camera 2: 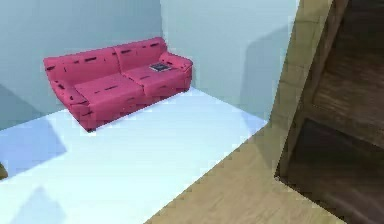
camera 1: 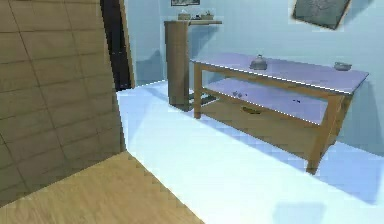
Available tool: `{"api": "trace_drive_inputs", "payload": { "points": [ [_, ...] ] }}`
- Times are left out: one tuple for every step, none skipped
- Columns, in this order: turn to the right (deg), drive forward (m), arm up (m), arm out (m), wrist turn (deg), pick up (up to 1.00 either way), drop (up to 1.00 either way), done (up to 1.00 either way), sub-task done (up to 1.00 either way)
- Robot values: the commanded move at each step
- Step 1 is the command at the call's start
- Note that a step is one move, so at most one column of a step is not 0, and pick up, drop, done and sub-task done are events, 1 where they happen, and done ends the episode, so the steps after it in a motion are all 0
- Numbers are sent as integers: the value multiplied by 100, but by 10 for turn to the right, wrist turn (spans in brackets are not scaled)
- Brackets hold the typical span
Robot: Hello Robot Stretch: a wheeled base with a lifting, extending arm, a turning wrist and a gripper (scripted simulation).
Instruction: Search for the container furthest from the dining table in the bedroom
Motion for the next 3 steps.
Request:
{"api": "trace_drive_inputs", "payload": {
  "points": [
    [0,100,0,0,0,0,0,0,0],
    [-30,0,0,0,0,0,0,0,0],
    [0,65,0,0,0,0,0,0,0]
  ]
}}
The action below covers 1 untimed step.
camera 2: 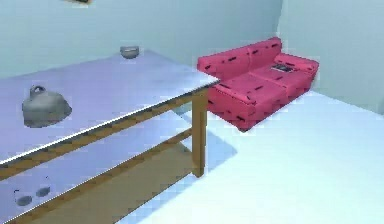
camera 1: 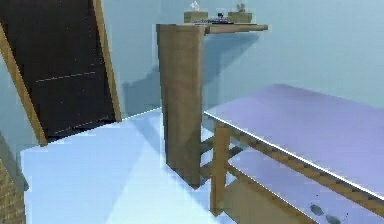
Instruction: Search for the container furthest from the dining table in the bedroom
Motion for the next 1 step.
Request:
{"api": "trace_drive_inputs", "payload": {
  "points": [
    [-180,0,0,0,0,0,0,0,0]
  ]
}}
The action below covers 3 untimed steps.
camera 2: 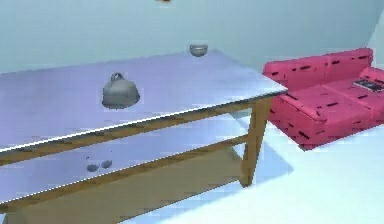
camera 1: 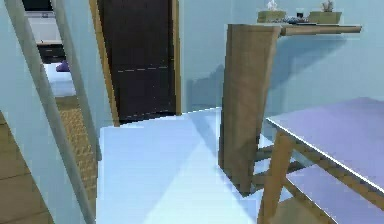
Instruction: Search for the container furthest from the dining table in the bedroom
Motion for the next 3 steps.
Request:
{"api": "trace_drive_inputs", "payload": {
  "points": [
    [0,45,0,0,0,0,0,0,0],
    [-210,0,0,0,0,0,0,0,0],
    [0,5,0,0,0,0,0,0,0]
  ]
}}
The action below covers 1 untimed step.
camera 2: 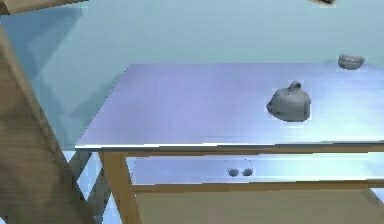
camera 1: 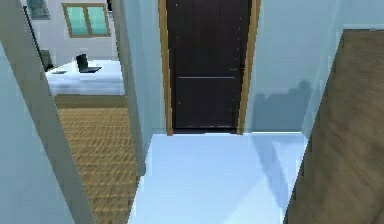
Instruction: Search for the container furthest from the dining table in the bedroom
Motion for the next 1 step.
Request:
{"api": "trace_drive_inputs", "payload": {
  "points": [
    [0,75,0,0,0,0,0,0,0]
  ]
}}
